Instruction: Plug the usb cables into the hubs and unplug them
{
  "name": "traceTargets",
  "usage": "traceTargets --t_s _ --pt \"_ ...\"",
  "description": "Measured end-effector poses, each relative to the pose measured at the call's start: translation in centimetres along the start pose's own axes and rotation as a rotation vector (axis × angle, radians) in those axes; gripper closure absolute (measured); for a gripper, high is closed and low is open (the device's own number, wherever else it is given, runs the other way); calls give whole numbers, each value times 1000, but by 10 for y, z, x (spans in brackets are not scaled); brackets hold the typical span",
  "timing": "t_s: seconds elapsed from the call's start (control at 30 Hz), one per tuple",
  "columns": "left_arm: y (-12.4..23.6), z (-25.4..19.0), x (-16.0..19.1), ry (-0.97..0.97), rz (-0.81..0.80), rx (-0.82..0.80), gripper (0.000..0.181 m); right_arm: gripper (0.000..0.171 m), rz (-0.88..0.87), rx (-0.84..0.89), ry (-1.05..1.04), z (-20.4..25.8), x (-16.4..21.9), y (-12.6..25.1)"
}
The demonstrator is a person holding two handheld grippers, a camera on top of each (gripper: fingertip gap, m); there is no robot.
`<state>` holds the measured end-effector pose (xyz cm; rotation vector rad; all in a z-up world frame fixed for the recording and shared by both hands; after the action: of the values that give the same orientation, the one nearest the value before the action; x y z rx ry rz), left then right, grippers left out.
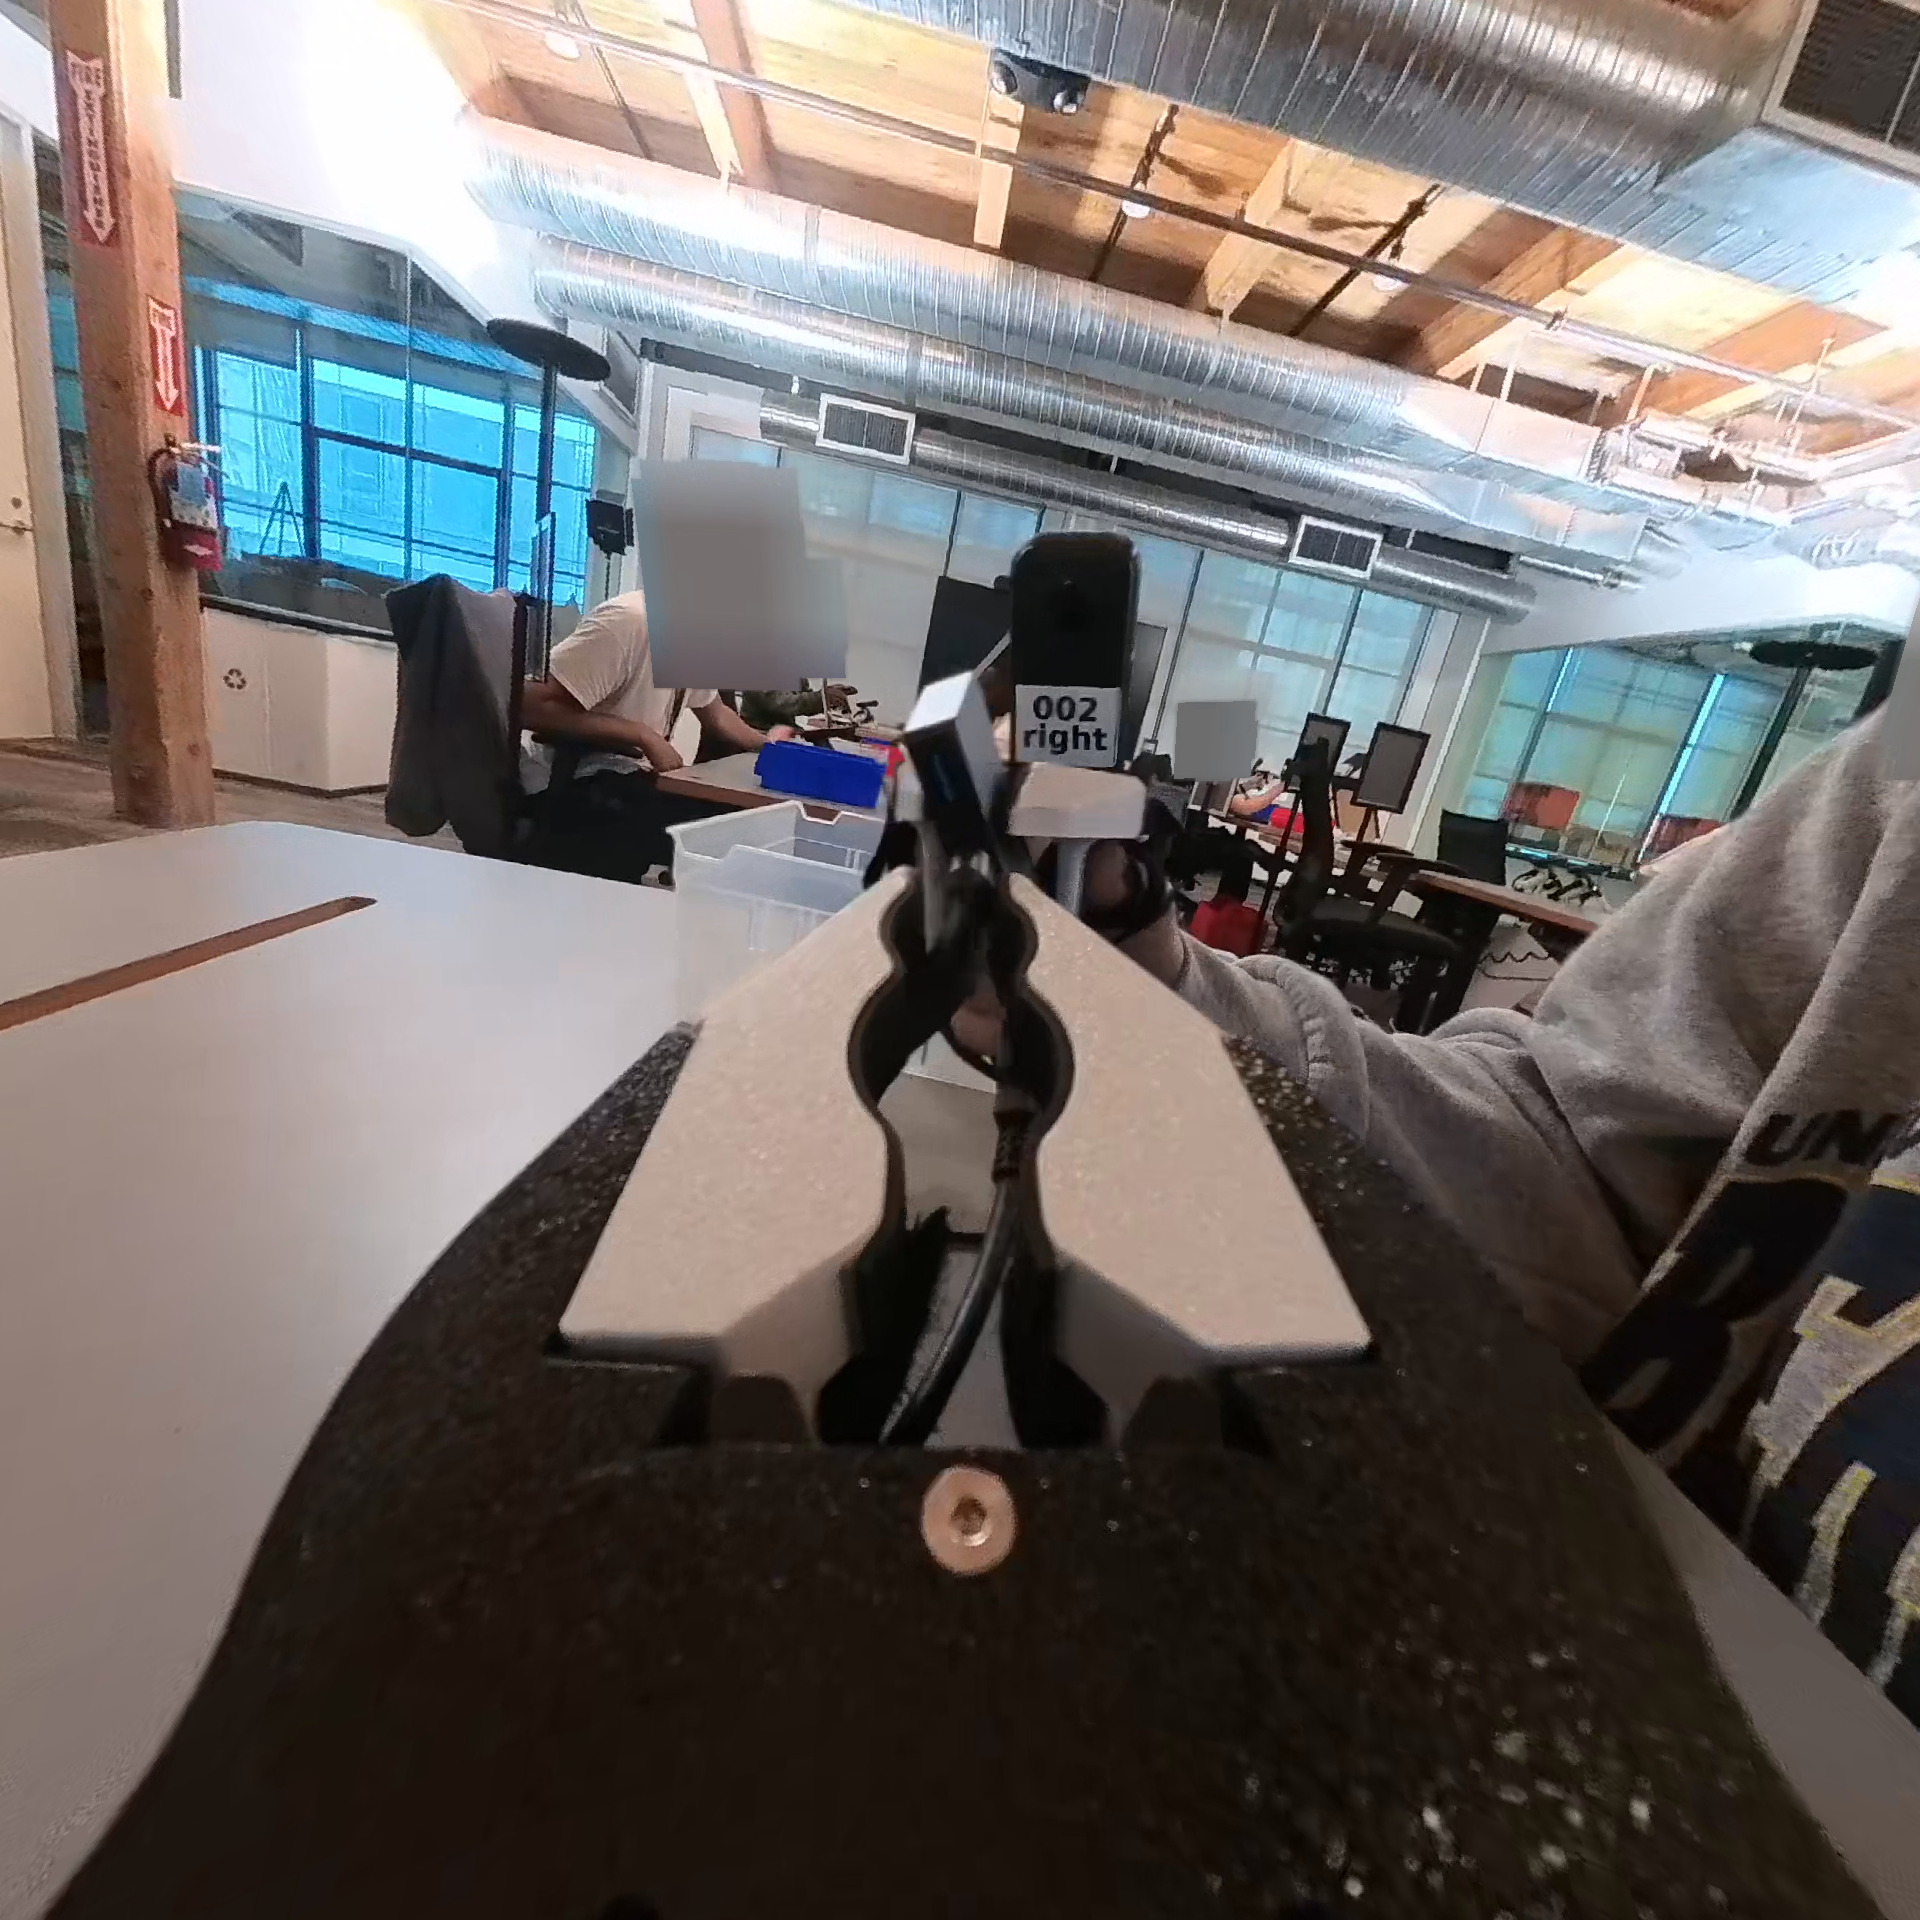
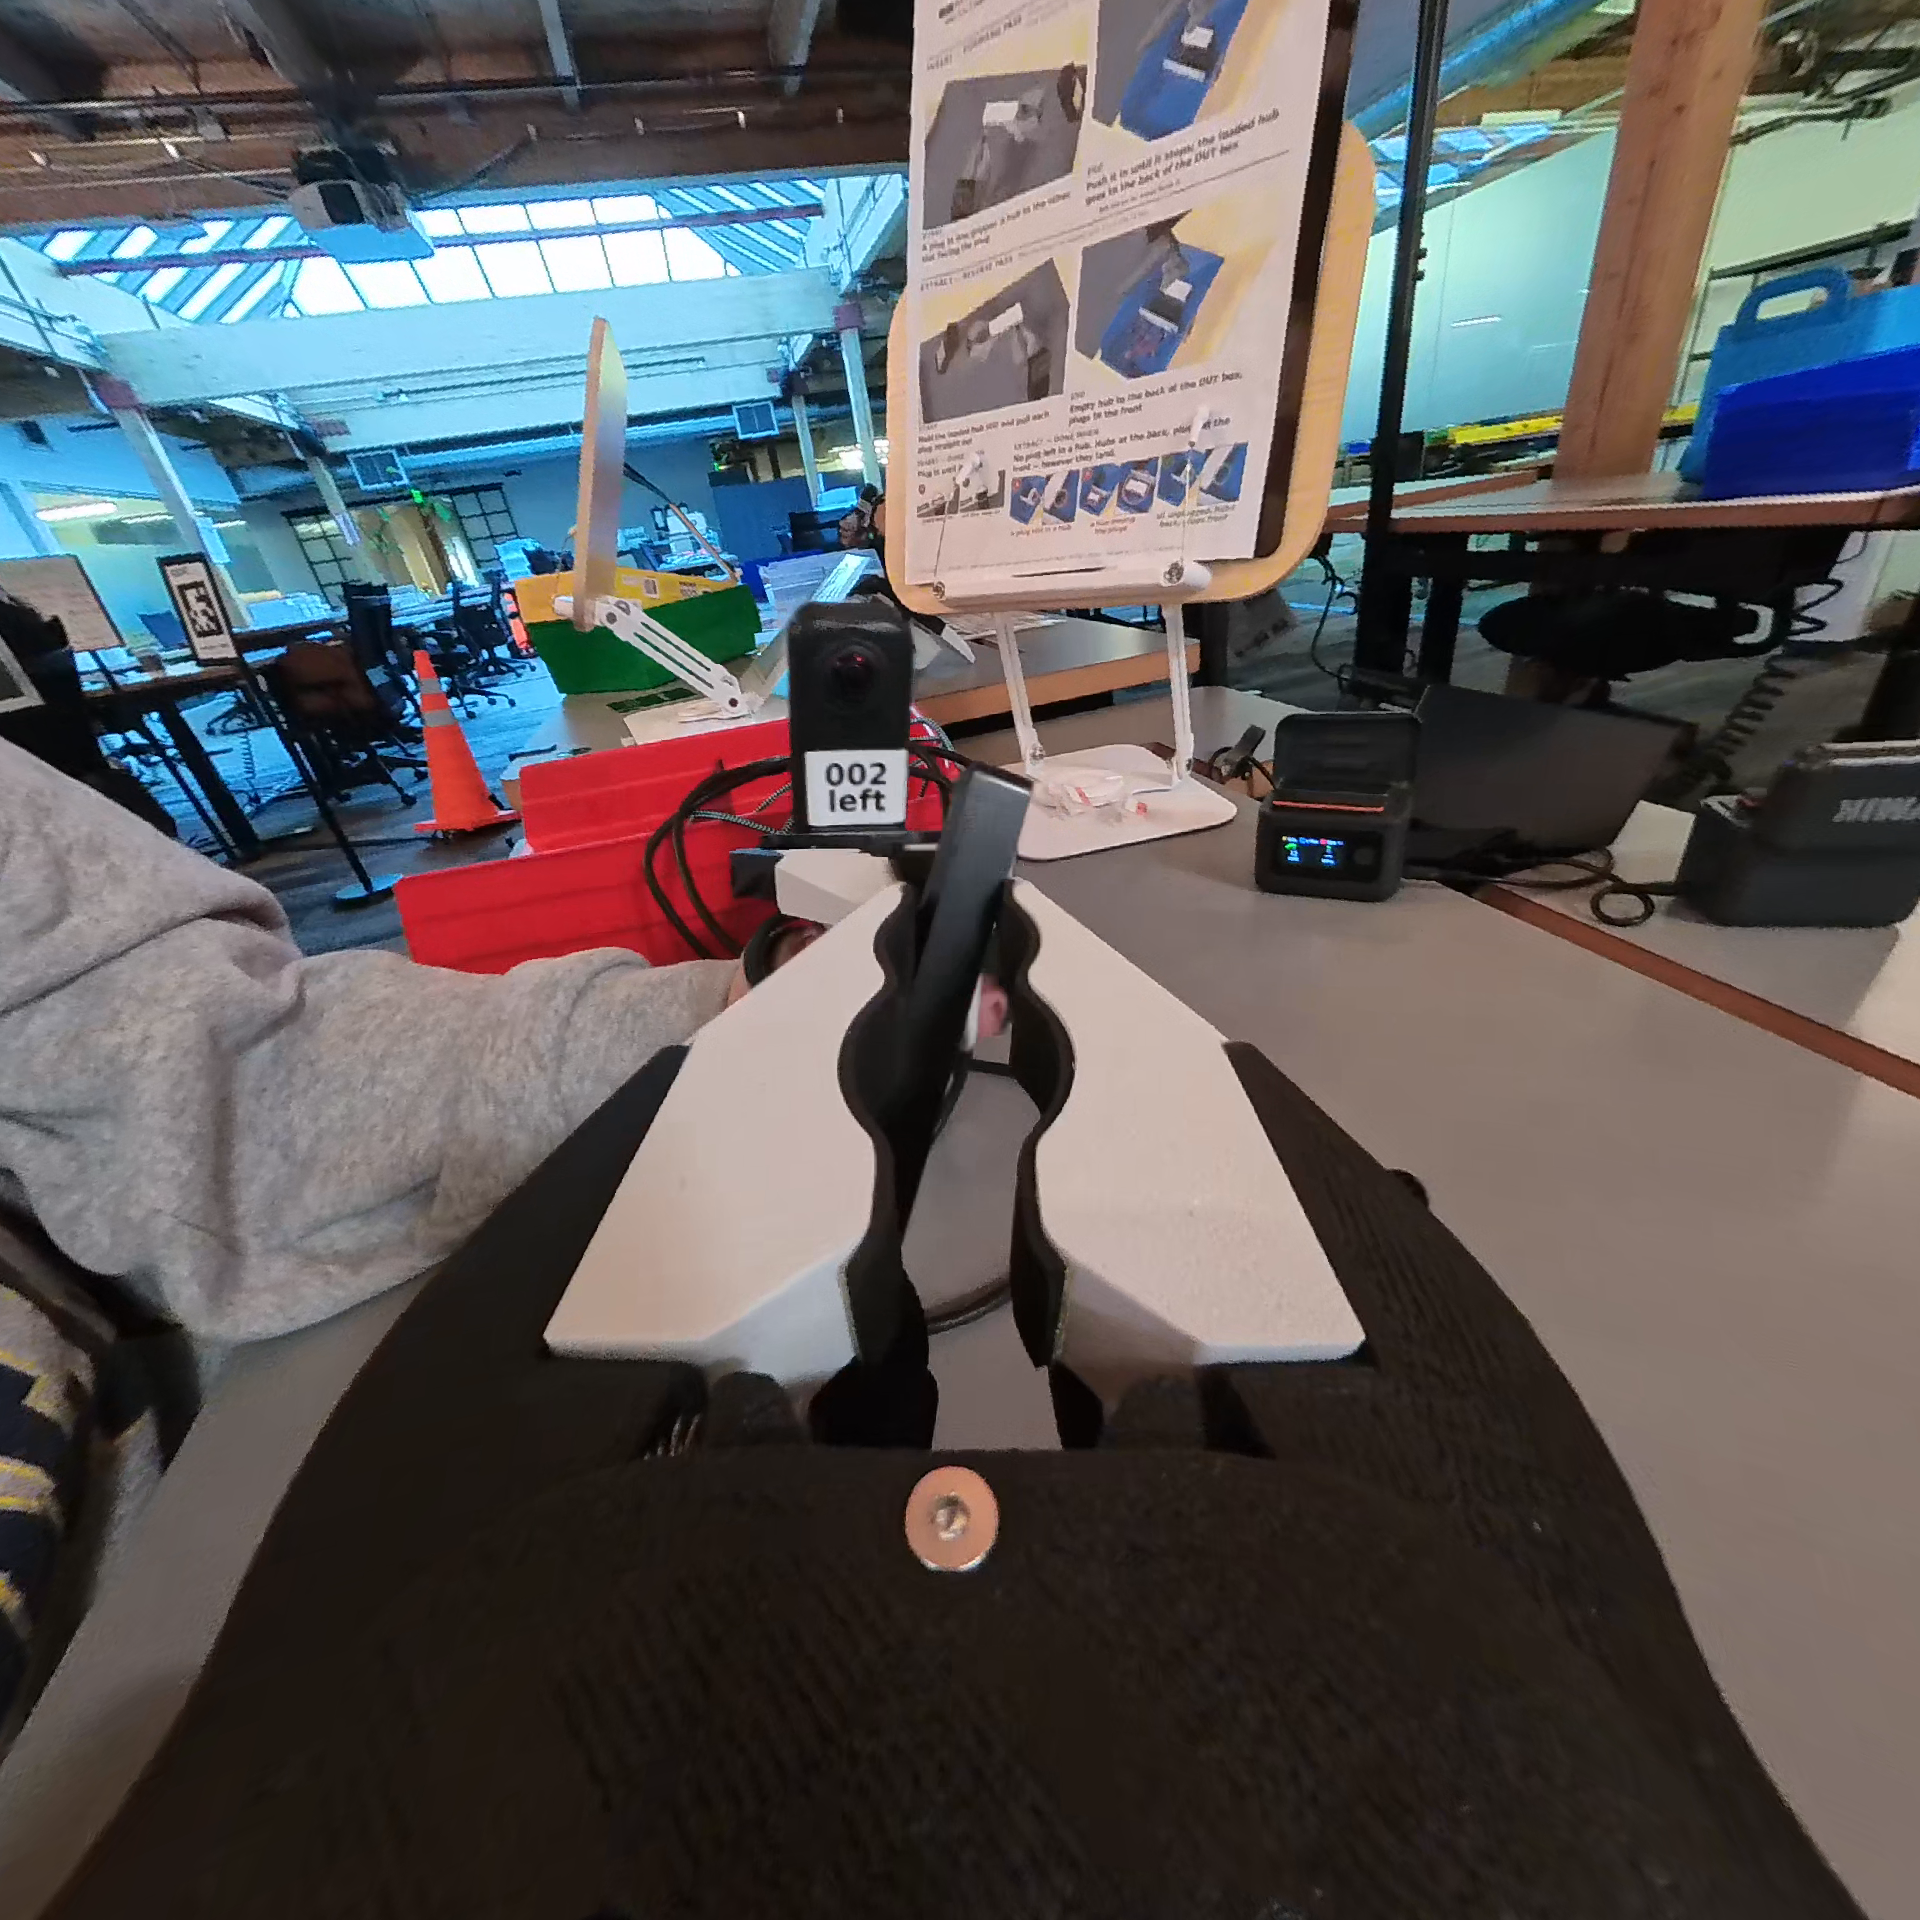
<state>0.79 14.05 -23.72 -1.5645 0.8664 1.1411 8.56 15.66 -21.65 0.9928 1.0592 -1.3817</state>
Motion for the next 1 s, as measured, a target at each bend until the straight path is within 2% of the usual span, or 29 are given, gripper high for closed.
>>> traceTargets --t_s 0.07,0.23,0.33,0.47,0.63,0.73,0.9,1.0 --pt "-2 1 3 20 26 7 166 160 8 -12 -1 1 1 0" --pt "-3 -5 3 35 30 53 169 162 9 -53 -17 6 0 1" --pt "-5 -8 8 54 49 87 162 162 33 -47 -2 7 2 -1" --pt "-6 -8 8 45 43 92 175 162 26 -47 0 7 1 -1" --pt "-7 -6 7 -3 56 43 175 162 16 -7 22 4 -1 -1" --pt "-4 -11 4 35 43 111 176 163 28 -38 37 12 -2 -2" --pt "-1 -36 -4 164 11 355 174 163 69 -195 66 41 -6 0" --pt "-2 -28 -3 92 31 260 175 163 105 -88 125 37 -8 0"
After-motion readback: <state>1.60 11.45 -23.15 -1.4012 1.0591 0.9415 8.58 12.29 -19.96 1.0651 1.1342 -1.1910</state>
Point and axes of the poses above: each gripper's, where its closed fingertips meet, y back along the fingers, x out of its underside, z = x × y across the jaws, the point moved 4 cm from there along y, back along the fingers, and after that the axes turned 7 degrees about -y, right-handed, at the moved point
